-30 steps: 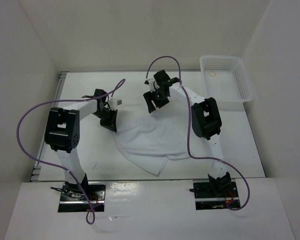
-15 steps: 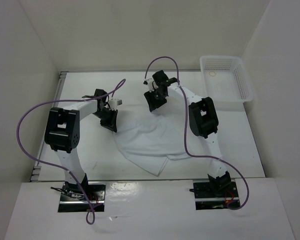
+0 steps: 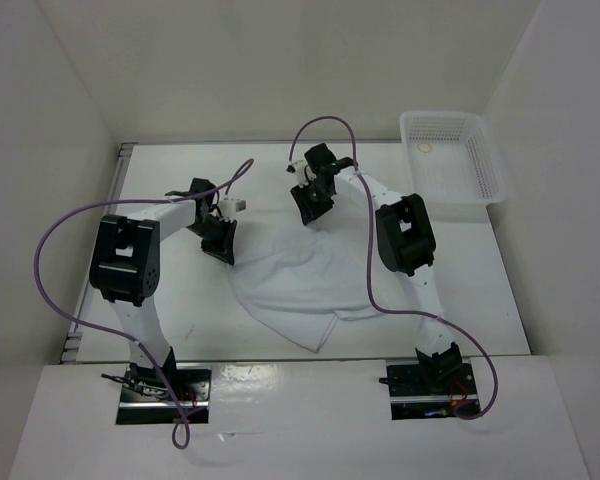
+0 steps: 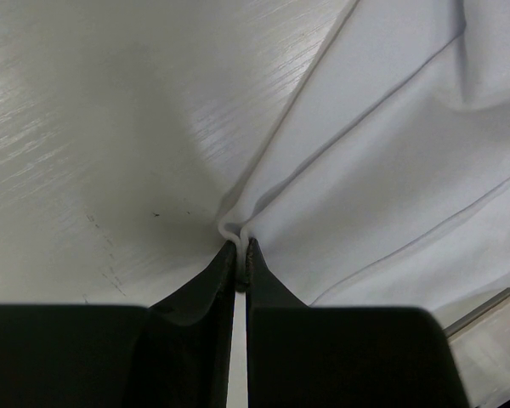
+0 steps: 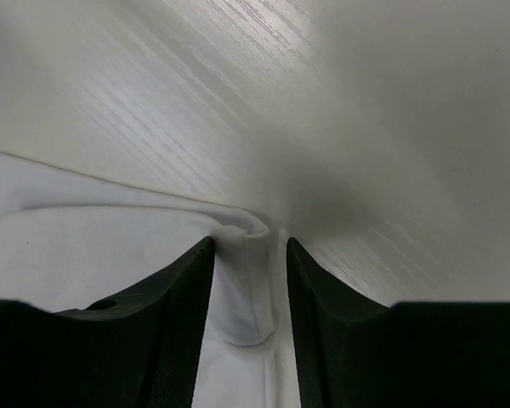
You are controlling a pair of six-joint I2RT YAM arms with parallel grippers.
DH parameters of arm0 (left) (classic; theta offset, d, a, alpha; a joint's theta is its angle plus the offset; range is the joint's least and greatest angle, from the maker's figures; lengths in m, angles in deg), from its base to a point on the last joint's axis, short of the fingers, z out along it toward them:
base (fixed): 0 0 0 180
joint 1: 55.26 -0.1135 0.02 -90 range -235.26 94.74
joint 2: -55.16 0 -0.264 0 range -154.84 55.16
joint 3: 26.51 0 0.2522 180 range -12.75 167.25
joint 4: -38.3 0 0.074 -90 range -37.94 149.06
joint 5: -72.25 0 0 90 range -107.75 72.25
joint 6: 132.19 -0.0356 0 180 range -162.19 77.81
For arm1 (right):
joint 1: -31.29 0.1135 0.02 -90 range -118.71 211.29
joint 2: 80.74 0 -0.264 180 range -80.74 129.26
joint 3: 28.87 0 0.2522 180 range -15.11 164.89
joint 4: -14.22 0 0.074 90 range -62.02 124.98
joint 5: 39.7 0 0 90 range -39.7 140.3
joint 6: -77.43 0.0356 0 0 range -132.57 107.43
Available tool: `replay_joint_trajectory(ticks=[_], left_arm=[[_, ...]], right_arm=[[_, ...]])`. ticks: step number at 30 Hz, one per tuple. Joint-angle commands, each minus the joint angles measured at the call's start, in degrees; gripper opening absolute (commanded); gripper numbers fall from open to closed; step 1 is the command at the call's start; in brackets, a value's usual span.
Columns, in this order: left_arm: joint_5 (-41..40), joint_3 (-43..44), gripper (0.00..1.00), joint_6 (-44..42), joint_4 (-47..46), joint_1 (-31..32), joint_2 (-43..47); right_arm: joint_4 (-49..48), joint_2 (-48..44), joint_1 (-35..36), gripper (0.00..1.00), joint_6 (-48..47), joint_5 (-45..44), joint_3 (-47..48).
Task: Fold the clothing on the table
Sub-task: Flatten the skirt out
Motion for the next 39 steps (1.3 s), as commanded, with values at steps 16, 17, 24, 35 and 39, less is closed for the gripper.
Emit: replay_joint_trajectory(ticks=[16, 17, 24, 35, 39], left_arm=[[-3.9, 2.9, 0.06, -1.3, 4.5, 4.0, 13.5], [-4.7, 3.4, 0.06, -1.3, 5.2, 4.0, 16.2], [-8.3, 7.7, 0.06, -1.9, 6.5, 7.4, 27.4], [-9.4, 10.6, 0.07, -5.1, 3.9, 7.9, 43.5], [-8.9, 10.6, 0.07, -6.6, 3.4, 7.9, 48.0]], right_arm=[[-0.5, -12.6, 1.4, 0.0, 0.7, -1.1, -2.3], [-0.5, -14.3, 1.4, 0.0, 1.4, -1.1, -3.2], [0.0, -29.7, 5.1, 0.0, 2.4, -2.8, -6.9], [-1.0, -49.9, 8.5, 0.0, 1.6, -8.3, -7.9], [-2.1, -53.8, 9.1, 0.0, 0.4, -7.6, -11.7]])
